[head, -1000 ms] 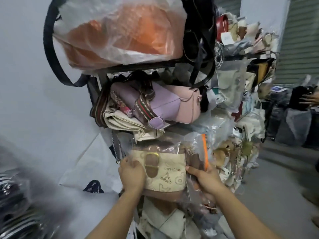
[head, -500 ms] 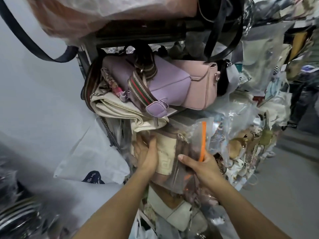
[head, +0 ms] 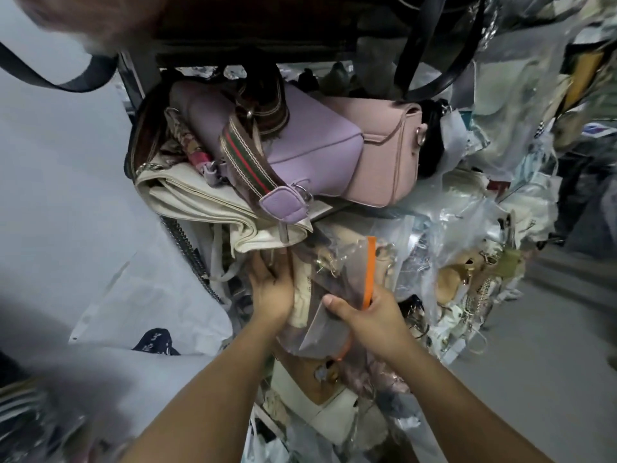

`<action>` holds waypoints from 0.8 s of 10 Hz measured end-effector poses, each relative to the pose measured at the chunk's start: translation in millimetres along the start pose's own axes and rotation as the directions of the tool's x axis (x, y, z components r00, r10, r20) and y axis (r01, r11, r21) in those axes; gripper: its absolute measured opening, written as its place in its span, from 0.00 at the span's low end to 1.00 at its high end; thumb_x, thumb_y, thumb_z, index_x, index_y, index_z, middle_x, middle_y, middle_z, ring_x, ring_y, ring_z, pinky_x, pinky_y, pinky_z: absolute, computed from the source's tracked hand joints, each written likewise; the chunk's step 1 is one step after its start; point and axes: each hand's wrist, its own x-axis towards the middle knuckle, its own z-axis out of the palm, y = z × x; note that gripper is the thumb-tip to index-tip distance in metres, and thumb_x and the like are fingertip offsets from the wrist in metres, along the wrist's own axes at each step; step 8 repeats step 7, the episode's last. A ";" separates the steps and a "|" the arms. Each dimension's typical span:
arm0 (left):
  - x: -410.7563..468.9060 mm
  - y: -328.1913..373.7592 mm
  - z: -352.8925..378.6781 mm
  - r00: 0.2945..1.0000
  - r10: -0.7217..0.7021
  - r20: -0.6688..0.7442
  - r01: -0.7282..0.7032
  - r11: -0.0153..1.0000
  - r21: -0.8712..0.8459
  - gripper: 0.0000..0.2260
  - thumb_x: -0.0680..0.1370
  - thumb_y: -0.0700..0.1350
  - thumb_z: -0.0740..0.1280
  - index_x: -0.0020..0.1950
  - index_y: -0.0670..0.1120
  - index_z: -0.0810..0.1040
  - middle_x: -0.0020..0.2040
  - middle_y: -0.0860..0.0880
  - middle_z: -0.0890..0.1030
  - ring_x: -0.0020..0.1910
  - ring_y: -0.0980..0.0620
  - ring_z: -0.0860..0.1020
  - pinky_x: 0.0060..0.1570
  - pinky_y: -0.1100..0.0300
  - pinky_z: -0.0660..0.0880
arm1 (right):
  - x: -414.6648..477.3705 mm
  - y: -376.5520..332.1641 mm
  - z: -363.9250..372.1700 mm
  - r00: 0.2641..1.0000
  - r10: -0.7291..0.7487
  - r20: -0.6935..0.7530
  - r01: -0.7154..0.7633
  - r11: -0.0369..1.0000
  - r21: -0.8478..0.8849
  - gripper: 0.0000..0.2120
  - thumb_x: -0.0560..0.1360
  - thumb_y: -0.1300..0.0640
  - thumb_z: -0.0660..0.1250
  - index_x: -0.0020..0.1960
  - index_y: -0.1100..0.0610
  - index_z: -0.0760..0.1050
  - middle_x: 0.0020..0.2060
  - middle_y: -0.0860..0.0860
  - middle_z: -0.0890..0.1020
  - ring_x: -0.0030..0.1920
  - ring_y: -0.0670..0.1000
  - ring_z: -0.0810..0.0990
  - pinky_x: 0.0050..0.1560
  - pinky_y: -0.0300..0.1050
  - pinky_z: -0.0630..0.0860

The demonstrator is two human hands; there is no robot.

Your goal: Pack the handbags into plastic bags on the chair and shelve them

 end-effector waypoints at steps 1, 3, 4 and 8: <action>-5.5 5.8 -9.9 0.997 -0.060 0.046 0.059 0.998 0.027 0.35 0.74 0.75 0.55 0.78 0.65 0.52 0.80 0.47 0.58 0.78 0.39 0.59 0.75 0.41 0.58 | -1.0 0.8 -3.7 1.000 0.017 0.012 -0.017 1.000 -0.017 0.15 0.72 0.52 0.78 0.57 0.54 0.83 0.48 0.46 0.88 0.51 0.47 0.86 0.57 0.55 0.82; -29.8 16.3 -50.8 0.980 -0.117 0.161 0.119 0.993 -0.006 0.37 0.72 0.74 0.59 0.78 0.63 0.58 0.75 0.51 0.70 0.73 0.44 0.69 0.73 0.43 0.64 | -22.7 -5.0 -8.6 0.998 -0.040 -0.047 0.030 0.980 -0.199 0.33 0.64 0.42 0.82 0.65 0.45 0.76 0.53 0.40 0.85 0.53 0.39 0.83 0.53 0.40 0.81; -45.9 18.4 -78.3 0.974 -0.113 0.197 0.121 0.992 -0.033 0.26 0.79 0.63 0.62 0.75 0.56 0.69 0.65 0.54 0.77 0.64 0.50 0.75 0.70 0.50 0.69 | -44.7 -17.6 -10.8 0.991 -0.064 -0.116 0.035 0.971 -0.235 0.34 0.60 0.36 0.81 0.62 0.43 0.75 0.49 0.41 0.85 0.47 0.42 0.84 0.51 0.46 0.82; -122.0 31.7 -199.0 0.960 0.131 0.246 -0.188 0.956 0.225 0.19 0.79 0.60 0.65 0.65 0.53 0.79 0.63 0.53 0.81 0.59 0.56 0.79 0.59 0.59 0.74 | -120.2 -94.3 19.0 0.800 -0.590 -0.109 0.332 0.588 -0.738 0.33 0.71 0.35 0.72 0.71 0.49 0.71 0.68 0.49 0.75 0.69 0.52 0.72 0.69 0.52 0.70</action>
